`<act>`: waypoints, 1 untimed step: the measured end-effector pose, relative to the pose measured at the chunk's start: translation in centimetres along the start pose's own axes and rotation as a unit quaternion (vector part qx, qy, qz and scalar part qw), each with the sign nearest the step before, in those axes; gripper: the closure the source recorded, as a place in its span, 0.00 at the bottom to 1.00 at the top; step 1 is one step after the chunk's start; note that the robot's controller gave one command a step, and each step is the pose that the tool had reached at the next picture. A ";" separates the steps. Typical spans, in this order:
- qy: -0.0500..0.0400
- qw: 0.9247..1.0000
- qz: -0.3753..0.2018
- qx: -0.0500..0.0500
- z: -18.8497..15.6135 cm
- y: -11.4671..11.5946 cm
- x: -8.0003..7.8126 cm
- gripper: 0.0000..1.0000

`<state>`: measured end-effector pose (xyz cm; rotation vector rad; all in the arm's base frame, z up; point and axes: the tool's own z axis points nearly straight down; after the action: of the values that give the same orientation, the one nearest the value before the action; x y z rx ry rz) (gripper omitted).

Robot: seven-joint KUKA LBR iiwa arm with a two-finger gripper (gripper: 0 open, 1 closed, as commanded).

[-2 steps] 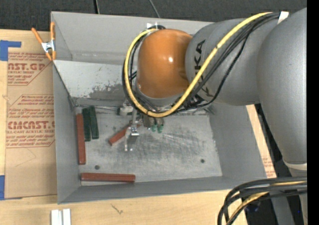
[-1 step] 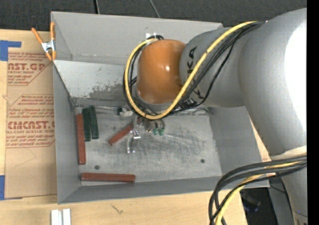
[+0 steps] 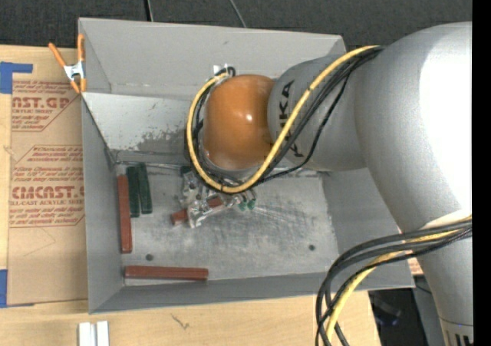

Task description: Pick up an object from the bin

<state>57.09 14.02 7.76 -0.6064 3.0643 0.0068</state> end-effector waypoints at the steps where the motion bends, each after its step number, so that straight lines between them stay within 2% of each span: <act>1: 0.000 1.000 0.000 0.000 0.0 0.0 0.0 1.00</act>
Offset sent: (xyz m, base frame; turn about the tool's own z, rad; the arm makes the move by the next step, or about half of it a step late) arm -0.0247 0.0083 0.1314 0.0006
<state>57.09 14.02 7.76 -0.6060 3.0644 0.0072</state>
